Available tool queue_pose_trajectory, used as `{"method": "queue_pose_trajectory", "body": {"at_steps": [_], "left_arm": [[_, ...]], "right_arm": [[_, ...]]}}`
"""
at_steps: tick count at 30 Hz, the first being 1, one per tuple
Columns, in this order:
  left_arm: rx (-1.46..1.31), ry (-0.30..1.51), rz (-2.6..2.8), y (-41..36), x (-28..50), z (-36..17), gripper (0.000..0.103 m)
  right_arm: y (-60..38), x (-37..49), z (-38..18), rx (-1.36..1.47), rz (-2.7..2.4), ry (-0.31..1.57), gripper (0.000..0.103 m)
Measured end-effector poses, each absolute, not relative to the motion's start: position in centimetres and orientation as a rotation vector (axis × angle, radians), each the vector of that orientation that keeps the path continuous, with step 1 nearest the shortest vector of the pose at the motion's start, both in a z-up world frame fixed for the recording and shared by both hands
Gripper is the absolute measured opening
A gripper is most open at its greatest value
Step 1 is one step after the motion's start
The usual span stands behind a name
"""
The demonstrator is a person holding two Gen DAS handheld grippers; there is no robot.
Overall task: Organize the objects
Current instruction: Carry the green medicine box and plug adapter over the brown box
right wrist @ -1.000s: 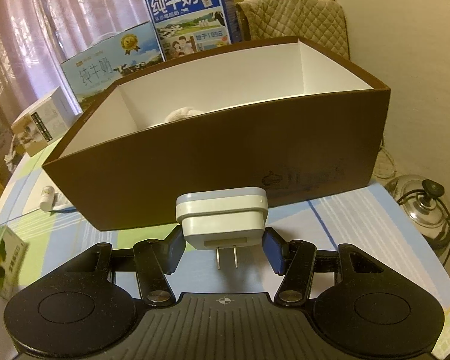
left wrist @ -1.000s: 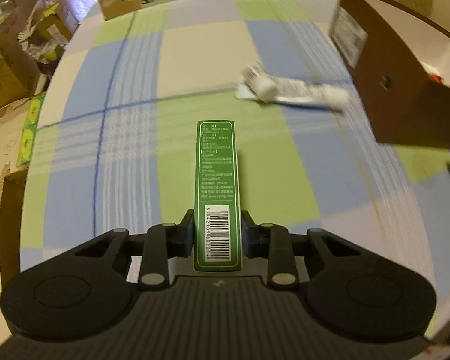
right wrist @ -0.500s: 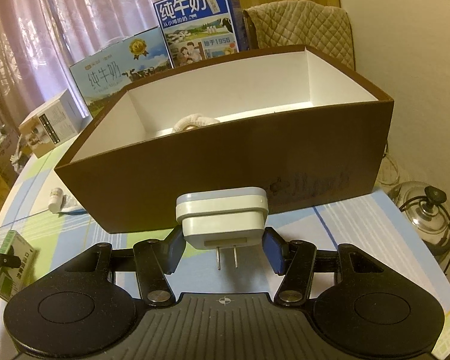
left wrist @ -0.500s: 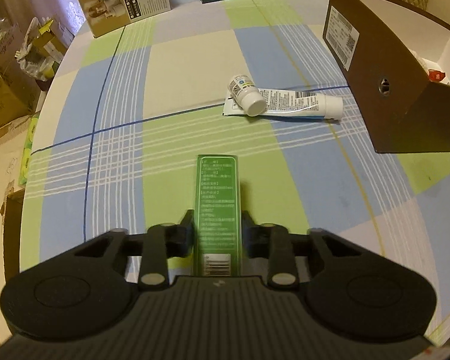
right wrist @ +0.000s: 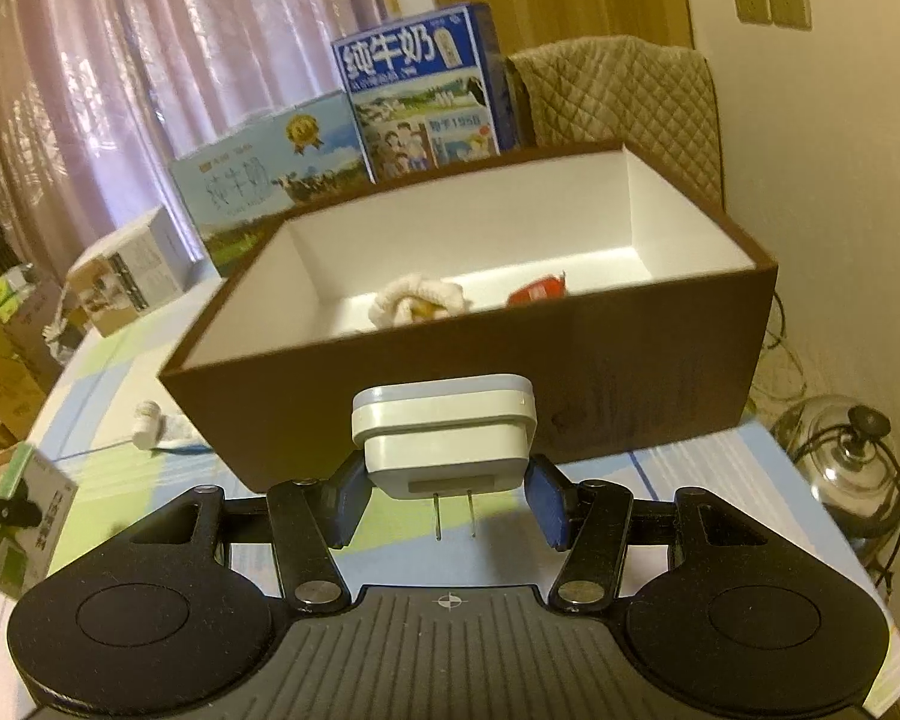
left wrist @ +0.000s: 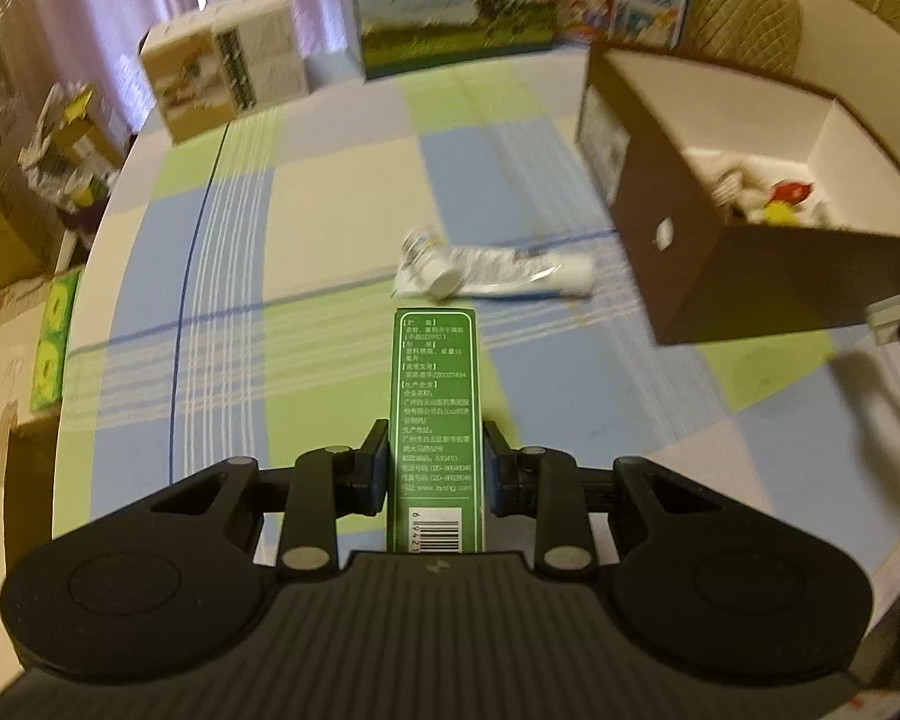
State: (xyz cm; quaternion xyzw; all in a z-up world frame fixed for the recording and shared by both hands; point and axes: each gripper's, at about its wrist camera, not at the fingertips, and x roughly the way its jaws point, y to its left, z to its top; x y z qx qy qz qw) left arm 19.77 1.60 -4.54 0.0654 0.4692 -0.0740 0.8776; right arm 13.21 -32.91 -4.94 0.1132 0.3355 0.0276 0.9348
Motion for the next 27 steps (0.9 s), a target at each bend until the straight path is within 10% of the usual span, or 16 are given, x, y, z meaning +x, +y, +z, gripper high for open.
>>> {"method": "queue_pose_trajectory", "body": {"at_steps": [27], "left_arm": [[0.129, 0.811, -0.405, -14.5, 27.6, 4.9, 0.025]], "right_arm": [[-41.8, 18.7, 3.8, 0.21, 0.114, 0.56, 0.053]]}}
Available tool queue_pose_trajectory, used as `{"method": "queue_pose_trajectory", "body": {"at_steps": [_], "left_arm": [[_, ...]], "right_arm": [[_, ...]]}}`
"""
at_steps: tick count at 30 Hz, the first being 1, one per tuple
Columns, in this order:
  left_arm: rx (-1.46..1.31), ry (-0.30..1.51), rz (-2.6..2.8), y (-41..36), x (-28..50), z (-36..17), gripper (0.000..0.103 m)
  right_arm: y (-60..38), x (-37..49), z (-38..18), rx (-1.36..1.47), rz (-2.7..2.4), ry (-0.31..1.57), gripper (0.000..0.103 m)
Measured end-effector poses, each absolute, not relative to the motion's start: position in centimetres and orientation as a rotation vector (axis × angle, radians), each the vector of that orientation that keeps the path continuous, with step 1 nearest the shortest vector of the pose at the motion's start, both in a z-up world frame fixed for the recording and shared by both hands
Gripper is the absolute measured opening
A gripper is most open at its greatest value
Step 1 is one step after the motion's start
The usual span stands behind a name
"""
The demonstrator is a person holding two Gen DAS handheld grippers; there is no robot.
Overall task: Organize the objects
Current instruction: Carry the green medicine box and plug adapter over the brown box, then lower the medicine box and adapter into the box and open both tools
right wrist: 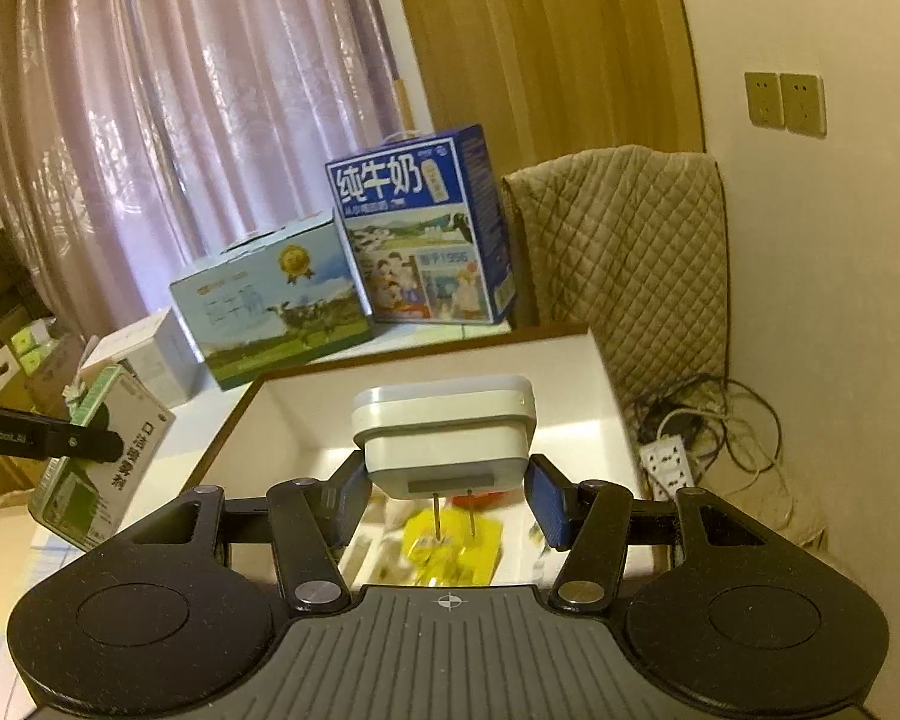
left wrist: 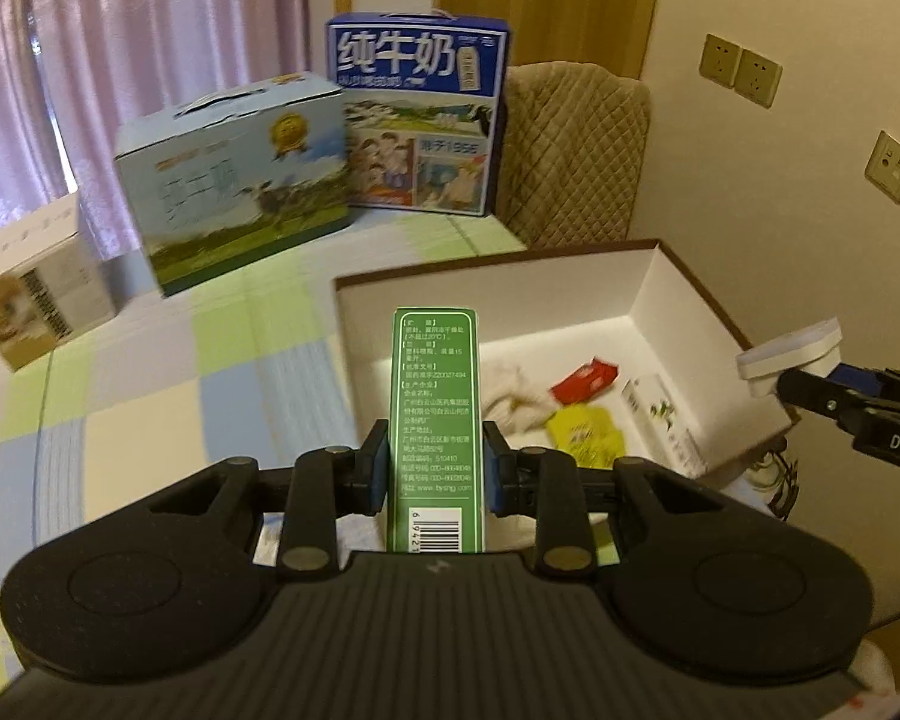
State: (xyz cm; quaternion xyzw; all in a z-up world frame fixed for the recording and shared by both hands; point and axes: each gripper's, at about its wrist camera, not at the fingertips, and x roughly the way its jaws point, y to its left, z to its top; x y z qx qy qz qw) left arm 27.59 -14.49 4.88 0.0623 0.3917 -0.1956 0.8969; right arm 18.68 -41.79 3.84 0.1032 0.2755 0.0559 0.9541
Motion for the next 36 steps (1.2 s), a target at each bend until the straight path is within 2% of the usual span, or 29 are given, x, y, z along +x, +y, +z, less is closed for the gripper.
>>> {"method": "queue_pose_trajectory", "body": {"at_steps": [14, 24, 36], "left_arm": [[0.271, 0.929, -0.355, -22.0, 36.4, 0.0, 0.025], [0.336, 0.956, -0.293, -22.8, 39.5, -3.4, 0.025], [0.326, 0.946, -0.293, -23.0, 40.2, -4.0, 0.025]], "right_arm": [[-42.6, 27.9, 1.1, 0.052, 0.086, 0.649, 0.053], [-42.7, 30.6, -1.2, -0.015, 0.067, 0.723, 0.053], [-42.5, 31.1, -1.5, -0.047, 0.062, 0.732, 0.053]]}}
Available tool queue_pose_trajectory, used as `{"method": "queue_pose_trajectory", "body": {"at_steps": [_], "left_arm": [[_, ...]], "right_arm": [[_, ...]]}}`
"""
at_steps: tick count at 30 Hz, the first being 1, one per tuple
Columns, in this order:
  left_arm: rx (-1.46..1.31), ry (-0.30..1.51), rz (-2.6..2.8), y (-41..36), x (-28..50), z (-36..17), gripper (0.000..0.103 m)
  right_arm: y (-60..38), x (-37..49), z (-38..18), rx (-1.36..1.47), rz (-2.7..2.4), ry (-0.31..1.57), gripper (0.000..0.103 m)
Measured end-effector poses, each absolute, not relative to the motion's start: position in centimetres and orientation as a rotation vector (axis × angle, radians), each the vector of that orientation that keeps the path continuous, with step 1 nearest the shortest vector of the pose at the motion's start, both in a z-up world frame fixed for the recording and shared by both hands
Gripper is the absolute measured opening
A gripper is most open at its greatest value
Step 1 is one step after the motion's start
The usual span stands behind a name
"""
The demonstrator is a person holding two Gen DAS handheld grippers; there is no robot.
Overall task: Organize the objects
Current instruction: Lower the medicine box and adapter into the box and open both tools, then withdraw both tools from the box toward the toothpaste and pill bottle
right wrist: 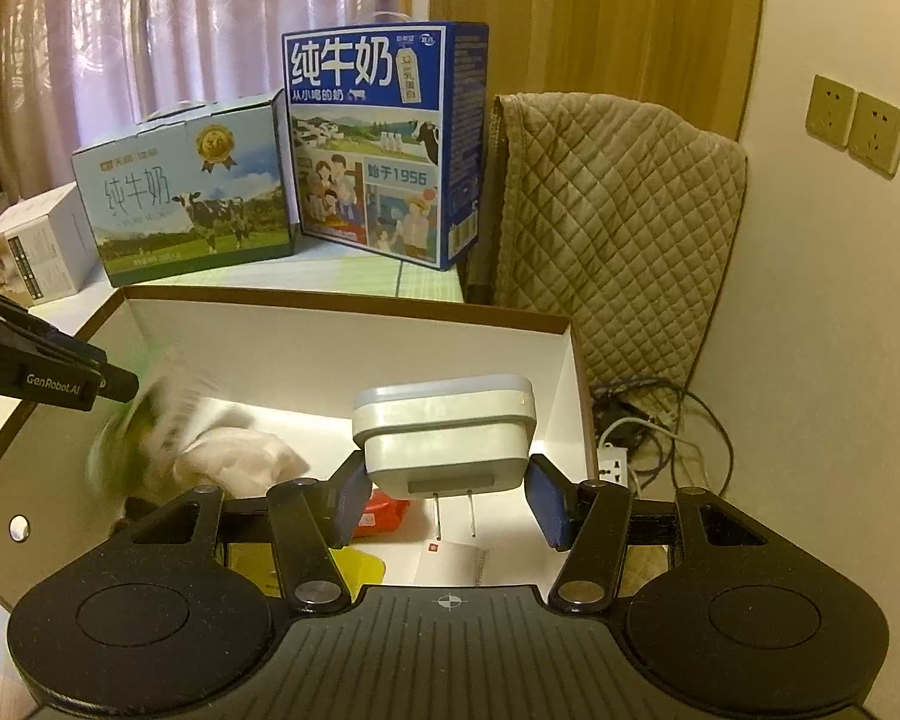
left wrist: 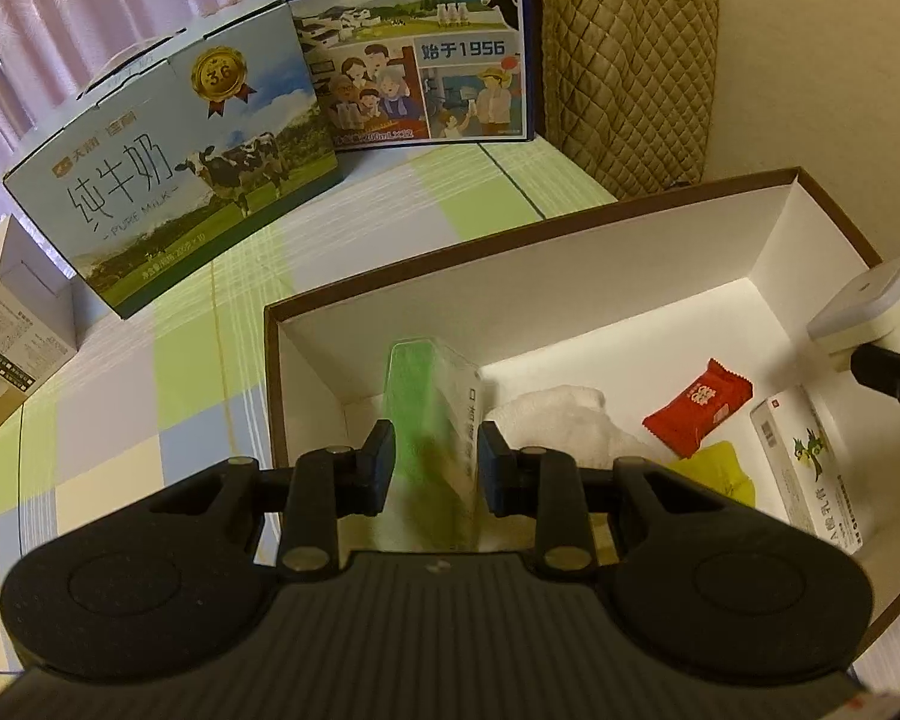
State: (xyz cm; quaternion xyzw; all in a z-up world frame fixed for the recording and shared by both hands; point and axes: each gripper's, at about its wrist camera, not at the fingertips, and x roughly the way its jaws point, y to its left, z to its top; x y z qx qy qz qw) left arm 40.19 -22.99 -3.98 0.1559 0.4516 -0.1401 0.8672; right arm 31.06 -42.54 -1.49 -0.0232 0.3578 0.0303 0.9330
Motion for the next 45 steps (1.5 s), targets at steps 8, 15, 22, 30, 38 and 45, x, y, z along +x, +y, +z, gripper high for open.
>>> {"method": "queue_pose_trajectory", "body": {"at_steps": [8, 15, 22, 30, 38, 45], "left_arm": [[0.325, 0.935, -0.295, -22.7, 40.2, -3.5, 0.032], [0.326, 0.94, -0.3, -22.0, 39.8, -3.7, 0.048], [0.333, 0.931, -0.31, -21.8, 39.3, -3.8, 0.053], [0.331, 0.916, -0.312, -21.4, 39.2, -3.5, 0.06], [0.34, 0.918, -0.317, -21.2, 38.8, -3.5, 0.064], [0.332, 0.91, -0.321, -20.8, 38.5, -3.4, 0.071]], "right_arm": [[-42.6, 31.1, -1.5, -0.053, 0.057, 0.739, 0.053], [-43.0, 31.9, -1.9, -0.04, 0.041, 0.764, 0.053], [-43.0, 32.7, -2.4, -0.028, 0.033, 0.798, 0.053], [-42.7, 33.3, -2.8, -0.048, 0.021, 0.825, 0.053], [-43.3, 34.0, -2.4, 0.014, 0.0, 0.822, 0.053], [-43.3, 33.5, -1.6, -0.005, 0.026, 0.816, 0.053]]}}
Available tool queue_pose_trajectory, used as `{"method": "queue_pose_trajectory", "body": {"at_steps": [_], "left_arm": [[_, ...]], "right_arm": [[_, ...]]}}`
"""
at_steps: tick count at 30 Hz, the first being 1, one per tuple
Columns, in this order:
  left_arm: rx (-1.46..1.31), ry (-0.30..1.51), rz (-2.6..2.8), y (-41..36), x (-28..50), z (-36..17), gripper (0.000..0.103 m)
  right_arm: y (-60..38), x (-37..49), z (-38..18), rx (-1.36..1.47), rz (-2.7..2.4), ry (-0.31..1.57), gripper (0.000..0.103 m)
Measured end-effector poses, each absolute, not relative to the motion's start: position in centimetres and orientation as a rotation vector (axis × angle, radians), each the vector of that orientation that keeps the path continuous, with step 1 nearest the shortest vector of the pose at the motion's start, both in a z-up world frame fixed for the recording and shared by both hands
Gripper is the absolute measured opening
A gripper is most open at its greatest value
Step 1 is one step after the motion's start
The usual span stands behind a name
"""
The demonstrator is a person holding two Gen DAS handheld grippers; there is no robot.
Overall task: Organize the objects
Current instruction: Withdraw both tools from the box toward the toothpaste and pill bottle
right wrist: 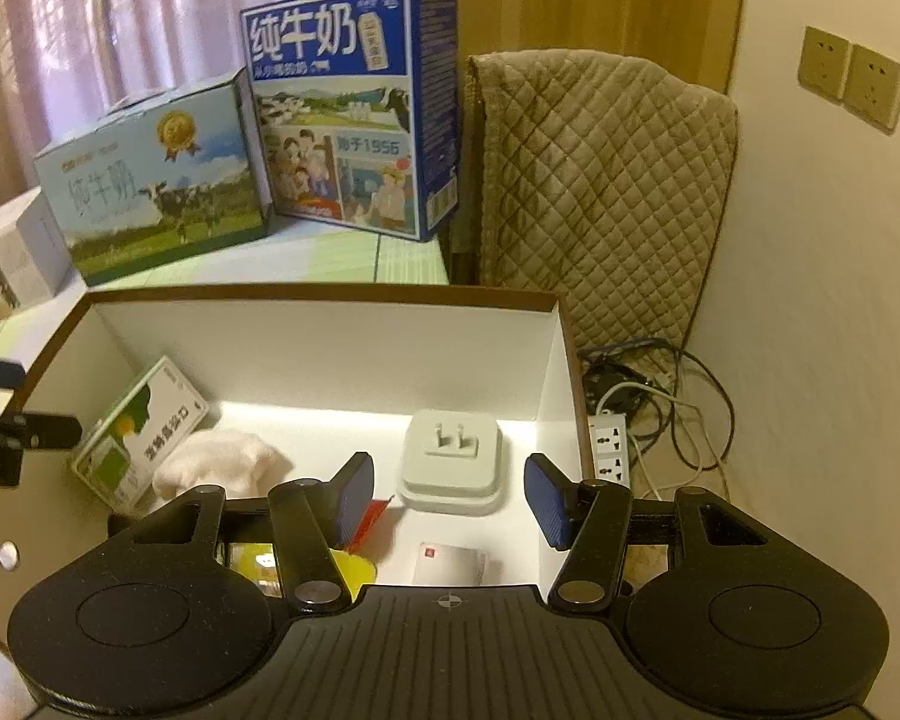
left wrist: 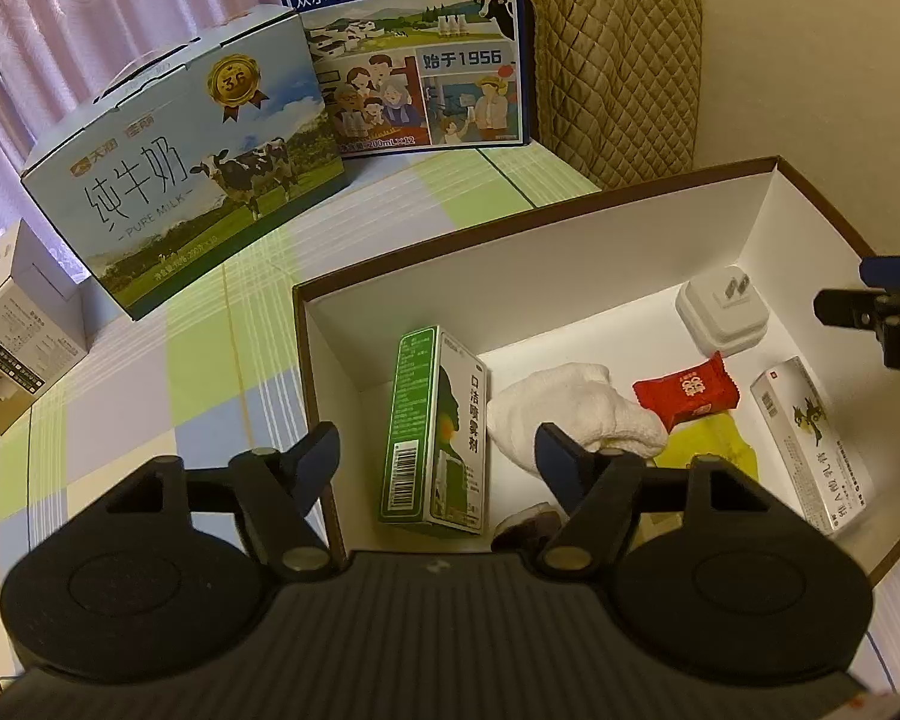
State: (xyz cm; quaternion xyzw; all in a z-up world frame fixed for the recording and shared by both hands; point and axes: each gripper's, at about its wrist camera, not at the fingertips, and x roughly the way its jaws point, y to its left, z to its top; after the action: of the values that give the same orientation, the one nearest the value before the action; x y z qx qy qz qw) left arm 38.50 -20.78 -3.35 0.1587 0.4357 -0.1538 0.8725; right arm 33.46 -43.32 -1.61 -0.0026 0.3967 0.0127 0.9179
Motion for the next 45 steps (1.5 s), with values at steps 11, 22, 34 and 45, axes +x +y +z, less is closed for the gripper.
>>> {"method": "queue_pose_trajectory", "body": {"at_steps": [11, 22, 34, 45], "left_arm": [[0.326, 0.913, -0.319, -20.3, 38.2, -3.4, 0.073], [0.299, 0.921, -0.323, -19.5, 37.5, -3.1, 0.073], [0.249, 0.87, -0.387, -17.7, 35.0, -0.7, 0.073], [0.096, 0.824, -0.414, -12.1, 30.6, 2.6, 0.077]], "right_arm": [[-43.1, 32.4, -2.0, -0.012, 0.054, 0.828, 0.053], [-43.4, 31.3, -1.4, -0.005, 0.054, 0.822, 0.053], [-43.1, 28.4, 0.2, 0.005, 0.105, 0.787, 0.053], [-41.6, 23.5, 2.5, 0.088, 0.196, 0.727, 0.053]]}}
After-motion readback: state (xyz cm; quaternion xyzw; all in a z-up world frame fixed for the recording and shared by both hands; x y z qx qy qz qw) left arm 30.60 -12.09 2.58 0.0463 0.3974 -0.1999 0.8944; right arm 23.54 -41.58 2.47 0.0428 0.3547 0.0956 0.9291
